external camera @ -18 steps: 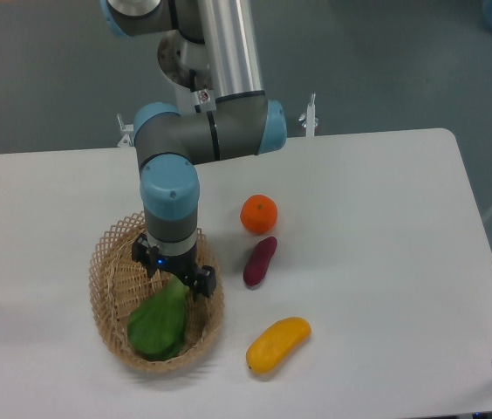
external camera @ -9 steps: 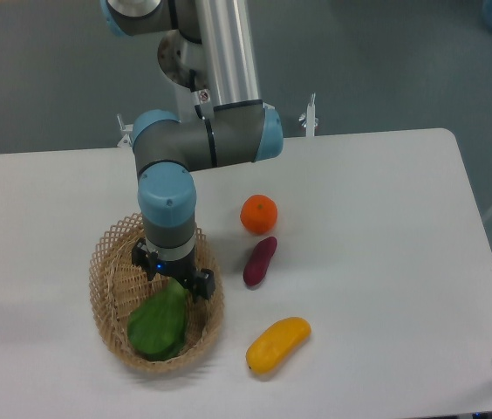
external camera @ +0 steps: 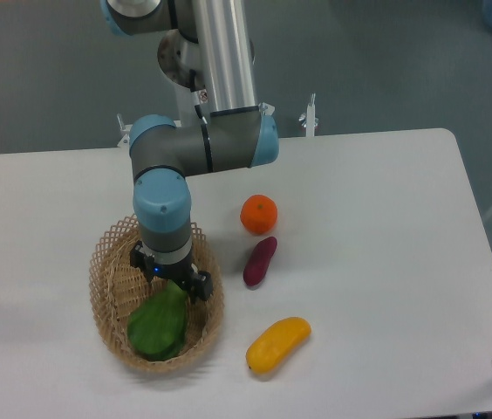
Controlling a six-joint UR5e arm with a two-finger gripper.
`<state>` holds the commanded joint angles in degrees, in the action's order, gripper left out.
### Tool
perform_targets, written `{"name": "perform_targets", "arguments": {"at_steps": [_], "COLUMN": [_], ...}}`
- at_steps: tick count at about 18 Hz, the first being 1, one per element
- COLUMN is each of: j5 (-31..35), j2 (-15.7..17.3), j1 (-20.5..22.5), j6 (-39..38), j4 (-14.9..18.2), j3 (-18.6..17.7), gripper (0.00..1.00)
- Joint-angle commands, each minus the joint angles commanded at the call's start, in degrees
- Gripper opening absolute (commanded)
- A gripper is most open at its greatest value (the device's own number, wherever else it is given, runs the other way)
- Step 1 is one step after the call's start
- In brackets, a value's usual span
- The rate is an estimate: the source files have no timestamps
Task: Pick up the green vegetable from the basket
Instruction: 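Lower the gripper onto the bok choy stem and close it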
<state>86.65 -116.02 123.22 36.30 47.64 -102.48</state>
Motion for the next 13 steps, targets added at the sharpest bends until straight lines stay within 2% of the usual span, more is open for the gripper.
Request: {"name": "perform_targets", "arguments": {"at_steps": [1,2,3,8,13], "j5": [0.5,1.0,1.1,1.1,1.1], "j2": [0.0,0.1,0.3,0.6,0.7], "j1": [-0.1,-0.1,-0.3,-0.4,-0.4], "j6": [0.0,-0.1,-0.2,-0.3,-0.2], "j4": [-0.1,0.0,-0.2,-0.2,-0.3], "j3": [0.0,0.0,0.0,0.2,0.4], "gripper": [0.96,0.77,0.65,0.44,0.37]}}
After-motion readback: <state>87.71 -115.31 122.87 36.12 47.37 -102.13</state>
